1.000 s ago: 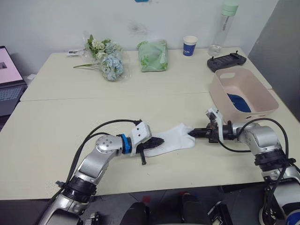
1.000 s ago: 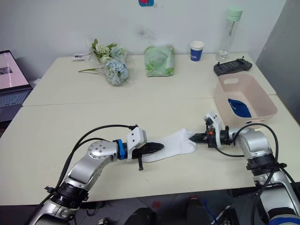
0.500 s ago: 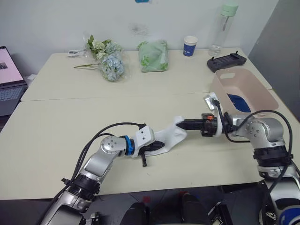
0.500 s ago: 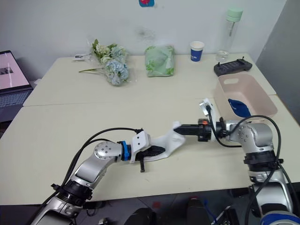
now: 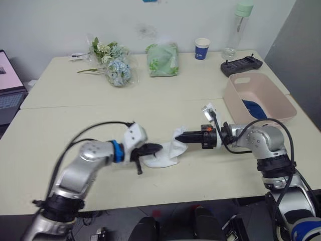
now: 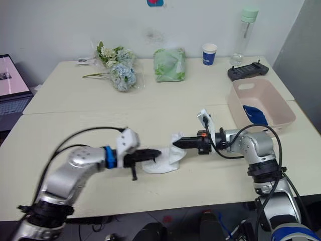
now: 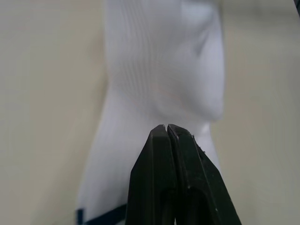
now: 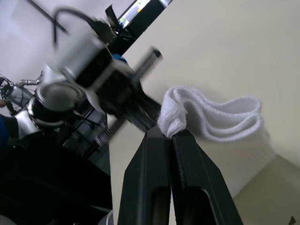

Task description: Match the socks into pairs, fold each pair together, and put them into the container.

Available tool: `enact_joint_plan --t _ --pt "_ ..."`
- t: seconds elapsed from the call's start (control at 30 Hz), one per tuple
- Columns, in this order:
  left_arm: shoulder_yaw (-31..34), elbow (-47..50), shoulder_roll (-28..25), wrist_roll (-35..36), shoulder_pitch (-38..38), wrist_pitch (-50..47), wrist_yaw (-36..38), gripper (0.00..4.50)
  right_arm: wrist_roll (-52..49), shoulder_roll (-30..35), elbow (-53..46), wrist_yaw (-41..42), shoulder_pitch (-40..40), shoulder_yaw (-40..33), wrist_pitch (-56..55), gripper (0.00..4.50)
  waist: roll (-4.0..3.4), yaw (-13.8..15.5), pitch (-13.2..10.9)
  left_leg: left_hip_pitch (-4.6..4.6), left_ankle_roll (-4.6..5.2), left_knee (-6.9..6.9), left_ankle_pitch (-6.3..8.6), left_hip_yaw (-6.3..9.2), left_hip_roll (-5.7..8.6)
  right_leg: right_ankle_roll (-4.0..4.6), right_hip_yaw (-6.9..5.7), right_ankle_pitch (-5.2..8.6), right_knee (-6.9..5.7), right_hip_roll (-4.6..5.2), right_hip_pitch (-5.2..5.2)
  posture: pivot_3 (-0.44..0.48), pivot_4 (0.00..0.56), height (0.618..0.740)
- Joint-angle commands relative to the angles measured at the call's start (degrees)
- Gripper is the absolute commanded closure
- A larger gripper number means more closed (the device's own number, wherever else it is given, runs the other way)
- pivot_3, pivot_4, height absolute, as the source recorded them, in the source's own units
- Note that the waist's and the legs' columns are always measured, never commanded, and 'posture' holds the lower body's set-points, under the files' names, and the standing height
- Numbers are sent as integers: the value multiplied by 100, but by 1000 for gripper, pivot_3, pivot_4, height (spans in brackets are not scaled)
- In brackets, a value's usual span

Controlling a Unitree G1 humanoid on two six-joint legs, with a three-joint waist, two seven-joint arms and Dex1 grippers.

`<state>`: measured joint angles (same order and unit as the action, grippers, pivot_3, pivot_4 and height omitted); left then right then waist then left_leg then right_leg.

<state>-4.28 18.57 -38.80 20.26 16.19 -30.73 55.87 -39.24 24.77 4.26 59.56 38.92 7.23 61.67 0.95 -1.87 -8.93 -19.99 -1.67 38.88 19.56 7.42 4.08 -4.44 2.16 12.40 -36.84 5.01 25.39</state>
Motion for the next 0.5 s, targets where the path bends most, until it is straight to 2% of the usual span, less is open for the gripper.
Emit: enact_joint_plan --t 0.03,0.2,0.43,0.5 --pt "596 609 -407 523 -155 -512 74 4484 4 -119 -110 127 210 131 -175 4500 1 2 0 0 0 1 0 0 1 0 0 0 1 0 -2 0 150 740" --pt "1556 730 -1065 770 -485 -713 11 4484 336 -417 -30 214 288 737 -520 4500 -1 -5 -3 1 -1 -3 0 1 -4 0 -2 0 0 -6 1 0 150 740" --pt "1611 753 -1083 777 -561 -661 -195 4484 536 -707 112 246 395 1052 -625 4500 1 25 -3 -1 -1 0 0 5 3 0 -4 0 4 0 -3 0 150 740" --pt "1557 768 -1038 766 -549 -628 -248 4500 532 -782 149 215 439 1015 -607 3973 0 15 -3 0 -1 -1 0 5 3 0 -5 0 4 0 -2 0 150 740"
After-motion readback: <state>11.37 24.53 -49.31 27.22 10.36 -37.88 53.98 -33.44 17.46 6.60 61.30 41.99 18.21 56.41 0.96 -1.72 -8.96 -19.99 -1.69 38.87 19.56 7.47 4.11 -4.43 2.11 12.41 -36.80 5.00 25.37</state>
